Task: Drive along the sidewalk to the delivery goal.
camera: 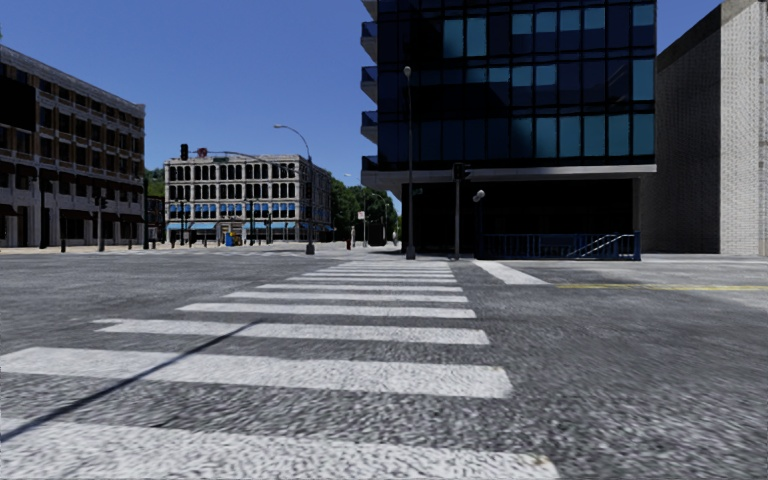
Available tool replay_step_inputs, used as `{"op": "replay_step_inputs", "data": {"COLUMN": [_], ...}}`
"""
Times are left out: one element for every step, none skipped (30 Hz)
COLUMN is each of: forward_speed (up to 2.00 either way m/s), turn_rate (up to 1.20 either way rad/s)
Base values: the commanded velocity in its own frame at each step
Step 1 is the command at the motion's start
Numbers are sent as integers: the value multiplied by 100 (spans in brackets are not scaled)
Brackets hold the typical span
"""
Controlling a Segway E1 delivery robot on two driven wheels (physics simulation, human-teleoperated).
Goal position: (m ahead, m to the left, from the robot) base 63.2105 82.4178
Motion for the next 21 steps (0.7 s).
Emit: {"op": "replay_step_inputs", "data": {"forward_speed": [114, 116, 120, 120, 123, 125, 125, 125, 126, 128, 128, 130, 132, 134, 134, 155, 200, 200, 200, 200, 200], "turn_rate": [0, 0, 0, 0, 0, 0, 0, 0, 0, 0, 0, 0, 0, 0, 0, 0, 5, 10, 10, 14, 17]}}
